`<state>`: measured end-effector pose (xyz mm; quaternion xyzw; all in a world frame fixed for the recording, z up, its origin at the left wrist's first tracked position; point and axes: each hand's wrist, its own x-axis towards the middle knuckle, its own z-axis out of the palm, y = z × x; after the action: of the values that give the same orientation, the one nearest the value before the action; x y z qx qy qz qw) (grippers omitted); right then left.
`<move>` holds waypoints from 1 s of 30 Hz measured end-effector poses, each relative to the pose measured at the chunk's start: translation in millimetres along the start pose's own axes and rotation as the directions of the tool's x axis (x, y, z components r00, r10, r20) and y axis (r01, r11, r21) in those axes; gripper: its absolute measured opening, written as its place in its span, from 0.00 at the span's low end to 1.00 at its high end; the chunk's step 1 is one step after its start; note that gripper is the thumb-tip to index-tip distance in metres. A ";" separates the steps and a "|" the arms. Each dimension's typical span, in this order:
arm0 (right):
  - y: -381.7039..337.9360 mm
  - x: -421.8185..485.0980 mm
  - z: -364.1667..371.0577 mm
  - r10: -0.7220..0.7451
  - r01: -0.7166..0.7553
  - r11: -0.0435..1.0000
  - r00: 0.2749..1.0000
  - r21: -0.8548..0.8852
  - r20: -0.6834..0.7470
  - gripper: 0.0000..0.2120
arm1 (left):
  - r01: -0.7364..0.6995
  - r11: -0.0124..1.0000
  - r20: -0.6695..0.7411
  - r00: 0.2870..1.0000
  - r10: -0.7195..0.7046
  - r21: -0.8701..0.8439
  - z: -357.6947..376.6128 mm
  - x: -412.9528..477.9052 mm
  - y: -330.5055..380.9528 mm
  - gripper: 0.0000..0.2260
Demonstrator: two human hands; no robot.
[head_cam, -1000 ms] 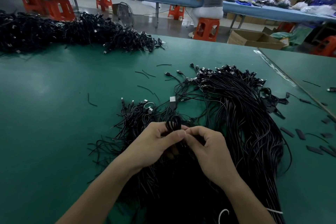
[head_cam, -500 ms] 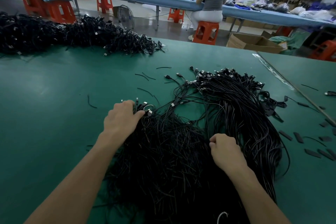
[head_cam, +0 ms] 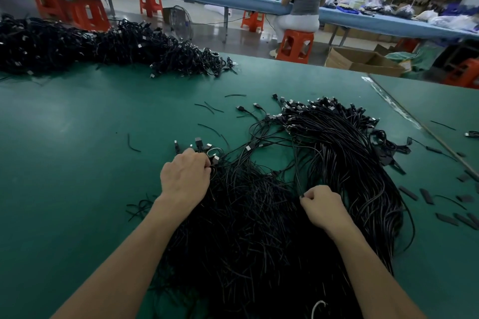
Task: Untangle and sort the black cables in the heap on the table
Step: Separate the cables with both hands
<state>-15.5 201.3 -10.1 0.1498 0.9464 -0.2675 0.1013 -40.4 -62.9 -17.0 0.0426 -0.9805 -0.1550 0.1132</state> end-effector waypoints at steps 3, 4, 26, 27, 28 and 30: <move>-0.5 -2.7 -7.6 -0.030 0.034 0.998 0.996 0.050 -0.087 0.16 | -0.031 0.997 -0.064 0.998 0.027 -0.064 -0.4 -3.0 0.0 0.08; -1.2 -2.2 -9.9 -0.030 0.035 0.998 0.994 0.047 -0.106 0.15 | -0.049 0.995 -0.091 0.995 0.041 -0.086 -0.4 -4.1 1.1 0.07; -107.7 -107.5 -5.8 -0.694 0.714 0.580 0.685 0.391 -0.222 0.17 | -0.424 0.681 -0.037 0.862 0.505 -0.597 -7.3 -24.6 50.1 0.25; -112.7 -115.9 -5.2 -0.760 0.750 0.524 0.625 0.403 -0.175 0.16 | -0.405 0.645 -0.084 0.880 0.468 -0.648 -4.9 -26.8 52.1 0.21; -115.5 -122.3 -6.0 -0.812 0.778 0.477 0.568 0.410 -0.133 0.15 | -0.373 0.615 -0.131 0.906 0.402 -0.694 -2.5 -28.2 53.4 0.18; -114.7 -129.5 -11.9 -0.882 0.822 0.379 0.459 0.425 -0.103 0.15 | -0.327 0.589 -0.202 0.942 0.269 -0.739 -1.7 -27.4 55.8 0.13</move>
<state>65.5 85.0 89.6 -0.3609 0.7960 -0.4855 -0.0194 -16.1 -7.3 -3.7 -0.1683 -0.8112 -0.5309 0.1783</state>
